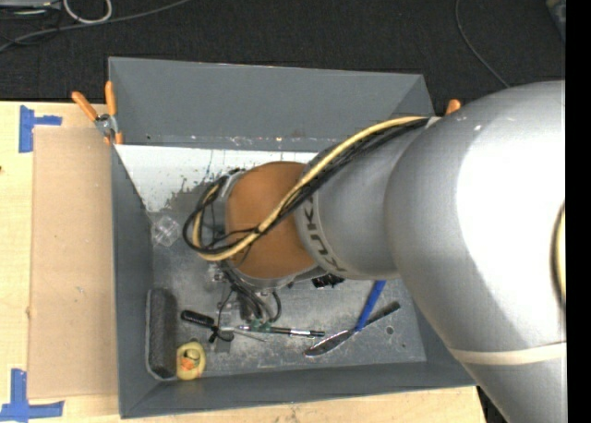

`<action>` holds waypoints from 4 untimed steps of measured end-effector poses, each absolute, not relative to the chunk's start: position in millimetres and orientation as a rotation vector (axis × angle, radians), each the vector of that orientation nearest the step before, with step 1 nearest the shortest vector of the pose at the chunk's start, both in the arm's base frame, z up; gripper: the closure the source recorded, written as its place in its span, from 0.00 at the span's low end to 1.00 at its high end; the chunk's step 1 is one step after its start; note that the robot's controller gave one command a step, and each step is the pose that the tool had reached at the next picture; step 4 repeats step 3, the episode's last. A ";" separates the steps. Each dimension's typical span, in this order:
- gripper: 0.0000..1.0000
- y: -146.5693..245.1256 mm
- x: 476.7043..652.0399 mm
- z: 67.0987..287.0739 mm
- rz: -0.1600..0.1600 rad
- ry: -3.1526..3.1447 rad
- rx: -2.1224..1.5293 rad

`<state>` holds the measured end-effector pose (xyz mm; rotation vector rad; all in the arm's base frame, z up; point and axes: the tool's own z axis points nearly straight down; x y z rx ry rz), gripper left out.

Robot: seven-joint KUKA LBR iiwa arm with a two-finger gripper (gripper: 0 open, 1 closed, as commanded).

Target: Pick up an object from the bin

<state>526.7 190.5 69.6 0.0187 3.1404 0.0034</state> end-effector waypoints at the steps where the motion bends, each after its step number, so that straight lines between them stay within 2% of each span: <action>1: 0.00 182.6 490.7 88.5 0.000 3.132 -0.274; 2: 1.00 189.4 478.1 69.5 0.004 3.141 -0.062; 4: 1.00 189.3 478.1 69.5 0.004 3.142 -0.061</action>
Offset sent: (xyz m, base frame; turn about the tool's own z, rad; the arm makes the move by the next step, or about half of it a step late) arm -0.0487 -0.0013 0.0004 -0.0527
